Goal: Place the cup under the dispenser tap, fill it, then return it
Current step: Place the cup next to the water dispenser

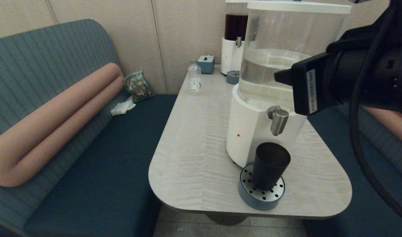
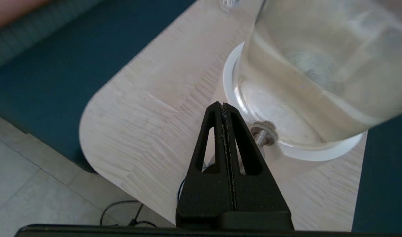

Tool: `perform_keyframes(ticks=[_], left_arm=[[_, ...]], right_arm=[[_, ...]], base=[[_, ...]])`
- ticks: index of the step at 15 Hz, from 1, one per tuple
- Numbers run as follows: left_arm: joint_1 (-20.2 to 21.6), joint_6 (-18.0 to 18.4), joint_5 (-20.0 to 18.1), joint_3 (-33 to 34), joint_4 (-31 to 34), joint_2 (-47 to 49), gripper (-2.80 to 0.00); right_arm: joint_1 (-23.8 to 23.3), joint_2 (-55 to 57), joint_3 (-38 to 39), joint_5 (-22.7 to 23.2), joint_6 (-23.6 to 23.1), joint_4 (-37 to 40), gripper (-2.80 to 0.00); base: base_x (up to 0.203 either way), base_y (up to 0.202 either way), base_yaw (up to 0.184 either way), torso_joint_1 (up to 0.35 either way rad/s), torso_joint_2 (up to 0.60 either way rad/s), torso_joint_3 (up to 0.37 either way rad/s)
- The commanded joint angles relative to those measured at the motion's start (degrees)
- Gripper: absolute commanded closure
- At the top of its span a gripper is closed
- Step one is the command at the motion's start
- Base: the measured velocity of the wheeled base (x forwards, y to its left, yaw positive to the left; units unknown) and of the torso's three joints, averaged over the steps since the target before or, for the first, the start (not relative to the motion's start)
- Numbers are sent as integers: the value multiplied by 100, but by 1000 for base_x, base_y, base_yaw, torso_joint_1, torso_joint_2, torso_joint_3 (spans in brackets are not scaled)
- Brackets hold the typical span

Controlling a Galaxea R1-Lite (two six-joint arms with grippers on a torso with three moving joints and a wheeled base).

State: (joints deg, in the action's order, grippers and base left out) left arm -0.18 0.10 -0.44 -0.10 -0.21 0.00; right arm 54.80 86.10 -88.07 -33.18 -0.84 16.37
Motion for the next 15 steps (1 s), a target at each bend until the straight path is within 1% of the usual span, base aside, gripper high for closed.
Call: perform_keyframes(ticks=[1,4,6,9,12,15], left_arm=[[1,-1,0,1,3,9,0],[0,-1,0,1,3,4,0],[-3,-1,0,1,3,9,0],[-8,-1,0,1,3,9,0],[-8,-1,0,1,-4,9,0],[1,-1,0,1,3,9,0]], right_arm=[[23,-299,22,-15,-4,13,0],[4,-737,74,4,-28,15,0],[-38,-1100,279,0,-31,14,0],[-263,-1695,616,13,20,11,0],[-697,-2282,864,26,32,15,0],[-1504,-2791,1094,39,-31,15,0]], base=[[0,0,0,0,0,0],[0,0,0,0,0,0],[0,0,0,0,0,0],[0,0,0,0,0,0],[0,0,0,0,0,0],[0,0,0,0,0,0]])
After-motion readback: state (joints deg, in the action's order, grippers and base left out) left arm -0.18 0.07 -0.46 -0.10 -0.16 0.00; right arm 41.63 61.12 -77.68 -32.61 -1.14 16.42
